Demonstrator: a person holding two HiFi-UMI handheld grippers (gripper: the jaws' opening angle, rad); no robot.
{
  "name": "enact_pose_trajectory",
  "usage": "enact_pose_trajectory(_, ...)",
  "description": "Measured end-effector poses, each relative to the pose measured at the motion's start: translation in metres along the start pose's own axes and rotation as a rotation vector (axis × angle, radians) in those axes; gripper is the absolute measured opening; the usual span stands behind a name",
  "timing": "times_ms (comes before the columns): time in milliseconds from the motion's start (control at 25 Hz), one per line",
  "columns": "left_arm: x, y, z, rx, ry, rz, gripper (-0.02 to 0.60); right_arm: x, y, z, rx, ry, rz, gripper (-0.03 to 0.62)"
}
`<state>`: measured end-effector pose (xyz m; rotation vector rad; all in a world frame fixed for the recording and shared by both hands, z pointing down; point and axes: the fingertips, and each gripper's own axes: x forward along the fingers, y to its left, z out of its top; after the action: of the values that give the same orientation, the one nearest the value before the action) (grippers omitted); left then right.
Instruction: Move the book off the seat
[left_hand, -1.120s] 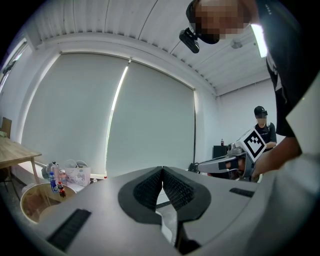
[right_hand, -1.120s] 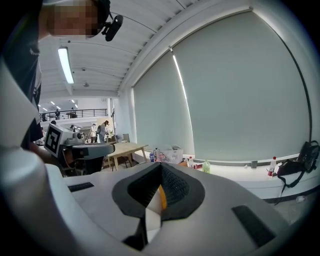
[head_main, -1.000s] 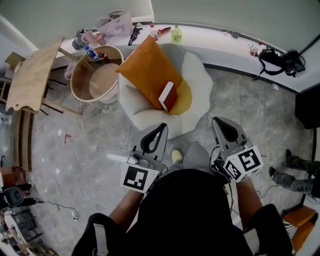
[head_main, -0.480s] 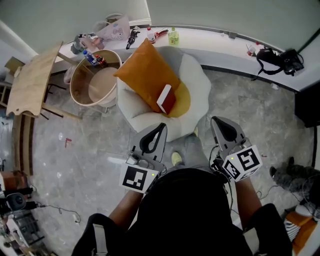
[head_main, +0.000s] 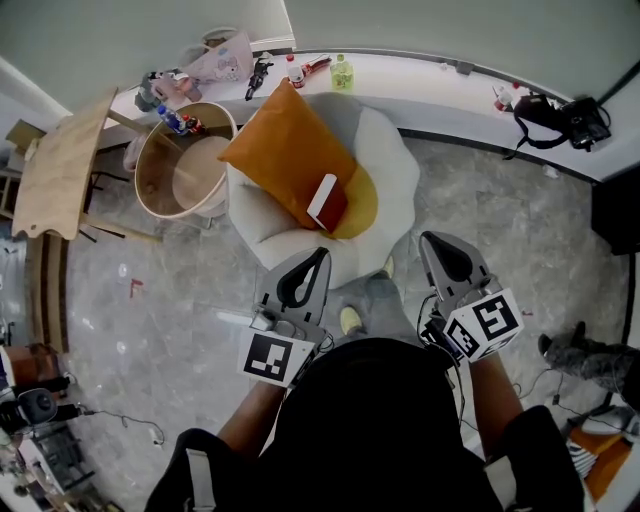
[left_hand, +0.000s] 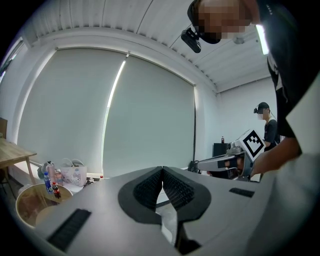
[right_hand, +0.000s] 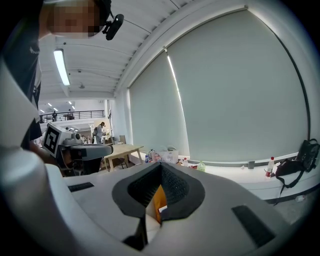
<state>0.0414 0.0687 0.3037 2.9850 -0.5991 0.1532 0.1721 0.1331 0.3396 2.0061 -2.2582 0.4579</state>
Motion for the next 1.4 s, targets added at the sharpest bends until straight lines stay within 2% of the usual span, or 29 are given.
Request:
enact_pose_trajectory(360, 0.062, 0.014, 0.004, -0.022, 0.02, 0.013, 0.012, 0.03, -0.053, 0.007, 0.032, 0.023, 0.011, 0.009)
enact_pose_trajectory(720, 0.122, 0.039, 0.007, -0.011, 0.063, 0.052, 0.012, 0.079, -0.11, 0.022, 0.056, 0.024, 0.054, 0.009)
enact_pose_trajectory(1000, 0.165, 0.047, 0.01, 0.011, 0.09, 0.048, 0.012, 0.106, -0.147, 0.036, 0.074, 0.006, 0.067, 0.009)
enact_pose_trajectory(1400, 0.201, 0.061, 0.008, 0.013, 0.133, 0.082, 0.012, 0.131, -0.186, 0.036, 0.103, 0.019, 0.093, 0.009)
